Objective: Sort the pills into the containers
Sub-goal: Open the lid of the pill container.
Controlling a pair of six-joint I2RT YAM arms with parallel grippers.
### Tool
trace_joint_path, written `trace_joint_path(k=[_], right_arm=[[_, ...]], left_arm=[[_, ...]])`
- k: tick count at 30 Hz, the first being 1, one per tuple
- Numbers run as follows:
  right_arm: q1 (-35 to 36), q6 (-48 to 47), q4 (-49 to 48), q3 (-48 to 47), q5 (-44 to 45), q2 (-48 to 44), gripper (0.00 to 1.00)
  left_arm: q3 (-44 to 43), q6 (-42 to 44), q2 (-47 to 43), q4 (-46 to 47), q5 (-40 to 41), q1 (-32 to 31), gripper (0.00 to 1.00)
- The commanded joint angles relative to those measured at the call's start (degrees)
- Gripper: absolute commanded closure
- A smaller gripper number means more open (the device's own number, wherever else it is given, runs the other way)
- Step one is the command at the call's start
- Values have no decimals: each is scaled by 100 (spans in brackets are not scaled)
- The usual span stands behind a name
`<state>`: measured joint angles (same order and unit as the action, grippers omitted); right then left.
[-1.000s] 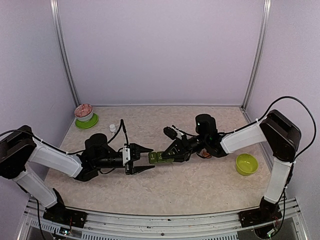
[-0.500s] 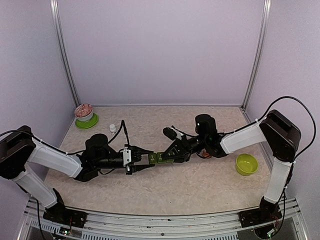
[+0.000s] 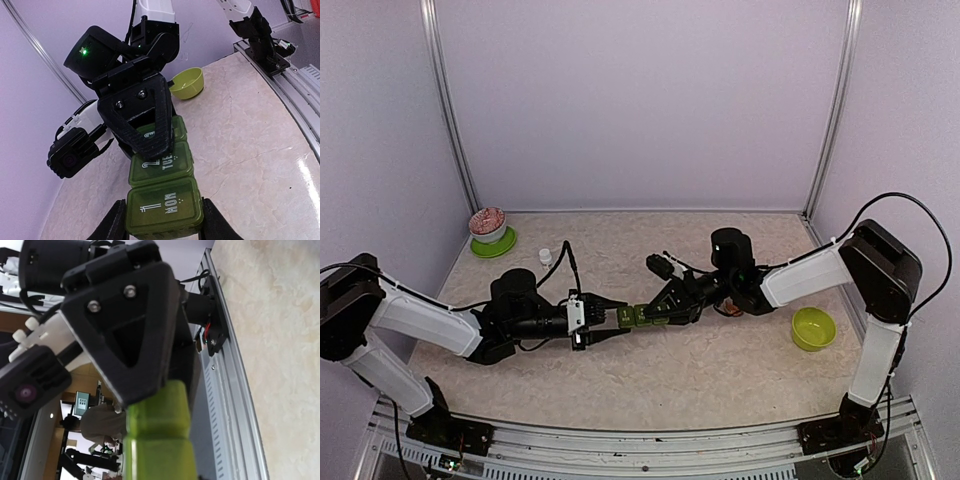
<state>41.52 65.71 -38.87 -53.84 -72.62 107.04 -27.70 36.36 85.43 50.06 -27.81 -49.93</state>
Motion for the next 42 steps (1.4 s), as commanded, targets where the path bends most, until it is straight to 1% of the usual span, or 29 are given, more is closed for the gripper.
trace_joint_path(k=[1,6,13,14,18,22,24,28,37,39,40,42], right_arm=[[47,-14,-136,-117,-39,71,100],[45,-188,9,-171,-9,79,100],[45,-314,142,-162,29,54,100],[44,-350,168,-162,29,38,100],[43,-443,275,-170,54,23,100],[44,-467,295,-162,72,25,100],[42,-485,306,-153,81,24,100],[41,-488,307,-136,90,27,100],[32,-552,395,-140,81,27,100],[23,-566,394,-135,81,26,100],[23,-575,411,-137,81,17,100],[23,-660,507,-164,77,8,100]], left_arm=[[-156,-457,-148,-93,160,-74,69],[-171,-1380,-145,277,180,-69,67],[-7,-2208,-151,689,228,-69,68],[31,-2287,-159,795,224,-69,67],[74,-2374,-188,840,158,-69,60],[101,-2546,-206,930,257,-61,59],[127,-2650,-198,1036,311,-62,57],[160,-2787,-170,1263,218,-69,55],[139,-2890,-152,1286,189,-61,36],[138,-2896,-180,1236,297,-60,32],[130,-2908,-199,1210,426,-60,29],[98,-2908,-231,1072,630,-60,26]])
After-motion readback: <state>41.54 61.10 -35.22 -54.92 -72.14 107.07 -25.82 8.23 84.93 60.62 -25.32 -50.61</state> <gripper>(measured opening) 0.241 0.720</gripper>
